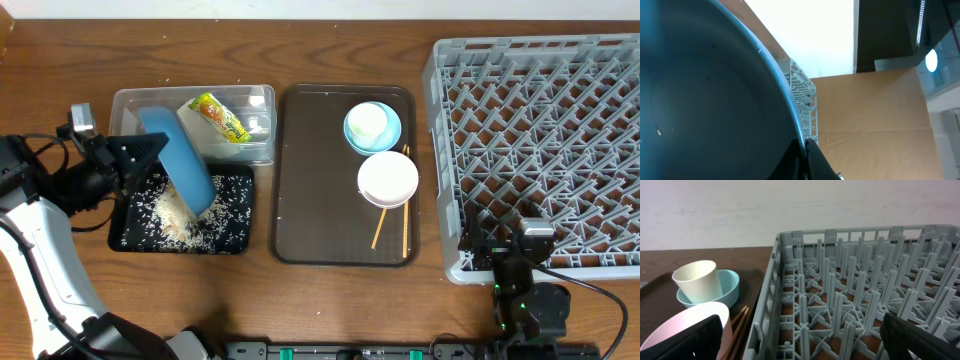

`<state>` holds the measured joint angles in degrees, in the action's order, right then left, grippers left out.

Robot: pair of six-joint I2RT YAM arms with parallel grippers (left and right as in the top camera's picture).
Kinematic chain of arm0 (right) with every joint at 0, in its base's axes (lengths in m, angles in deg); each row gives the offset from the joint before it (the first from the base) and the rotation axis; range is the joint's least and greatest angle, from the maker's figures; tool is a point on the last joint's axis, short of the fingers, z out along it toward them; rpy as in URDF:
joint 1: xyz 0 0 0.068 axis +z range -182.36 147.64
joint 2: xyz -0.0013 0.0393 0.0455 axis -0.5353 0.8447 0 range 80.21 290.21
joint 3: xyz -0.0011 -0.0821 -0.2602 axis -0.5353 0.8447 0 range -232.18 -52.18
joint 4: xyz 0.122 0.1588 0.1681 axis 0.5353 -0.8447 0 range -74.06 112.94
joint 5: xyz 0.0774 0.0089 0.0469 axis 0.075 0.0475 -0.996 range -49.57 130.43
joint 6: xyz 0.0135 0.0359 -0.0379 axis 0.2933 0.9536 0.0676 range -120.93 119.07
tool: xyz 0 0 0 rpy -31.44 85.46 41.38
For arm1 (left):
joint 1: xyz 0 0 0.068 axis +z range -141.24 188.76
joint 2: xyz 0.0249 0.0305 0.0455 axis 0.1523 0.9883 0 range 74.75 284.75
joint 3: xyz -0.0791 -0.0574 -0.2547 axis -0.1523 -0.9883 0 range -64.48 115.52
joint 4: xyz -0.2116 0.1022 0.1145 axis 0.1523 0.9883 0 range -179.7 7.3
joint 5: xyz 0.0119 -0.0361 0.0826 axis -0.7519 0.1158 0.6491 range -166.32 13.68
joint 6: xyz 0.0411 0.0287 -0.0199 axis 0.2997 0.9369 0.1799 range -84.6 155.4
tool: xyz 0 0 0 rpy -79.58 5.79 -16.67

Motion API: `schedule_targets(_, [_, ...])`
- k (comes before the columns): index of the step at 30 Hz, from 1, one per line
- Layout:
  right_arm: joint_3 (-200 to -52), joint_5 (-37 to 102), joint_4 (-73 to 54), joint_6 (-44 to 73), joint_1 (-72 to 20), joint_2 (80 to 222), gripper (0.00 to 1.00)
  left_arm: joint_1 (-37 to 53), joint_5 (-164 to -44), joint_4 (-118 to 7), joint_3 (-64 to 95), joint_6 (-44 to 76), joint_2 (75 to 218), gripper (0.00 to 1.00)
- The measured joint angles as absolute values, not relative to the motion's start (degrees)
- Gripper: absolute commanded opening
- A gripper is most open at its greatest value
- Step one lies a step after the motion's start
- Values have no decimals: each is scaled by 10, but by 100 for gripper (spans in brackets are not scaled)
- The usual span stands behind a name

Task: Sort waste into correct bins and load items into the dishwasher rack
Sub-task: 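Pour the rice onto the black tray, then bring the plate back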

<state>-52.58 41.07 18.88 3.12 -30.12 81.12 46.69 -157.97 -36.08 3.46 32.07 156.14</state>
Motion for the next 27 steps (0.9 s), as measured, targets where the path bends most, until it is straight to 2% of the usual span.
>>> schedule_targets(27, [-526, 411, 189, 31, -301, 811, 99, 522, -1636, -333, 31, 336, 1561, 6])
